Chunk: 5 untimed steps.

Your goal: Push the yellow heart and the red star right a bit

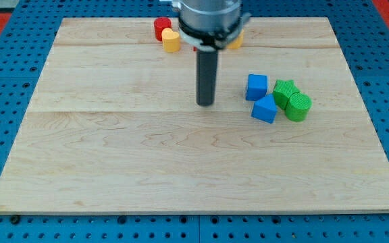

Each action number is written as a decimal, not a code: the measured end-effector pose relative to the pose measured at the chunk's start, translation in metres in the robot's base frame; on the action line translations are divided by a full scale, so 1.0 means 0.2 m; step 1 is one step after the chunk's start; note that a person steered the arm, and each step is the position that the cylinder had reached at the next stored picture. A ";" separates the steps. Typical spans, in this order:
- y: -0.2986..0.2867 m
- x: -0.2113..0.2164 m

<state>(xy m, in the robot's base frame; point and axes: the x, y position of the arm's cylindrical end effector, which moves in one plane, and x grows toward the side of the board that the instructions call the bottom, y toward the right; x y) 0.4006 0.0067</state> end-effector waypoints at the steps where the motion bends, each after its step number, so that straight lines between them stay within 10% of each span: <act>1: -0.22 -0.28; 3: -0.40 -0.69; 5: -0.29 -0.66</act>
<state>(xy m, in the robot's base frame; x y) 0.2681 -0.0511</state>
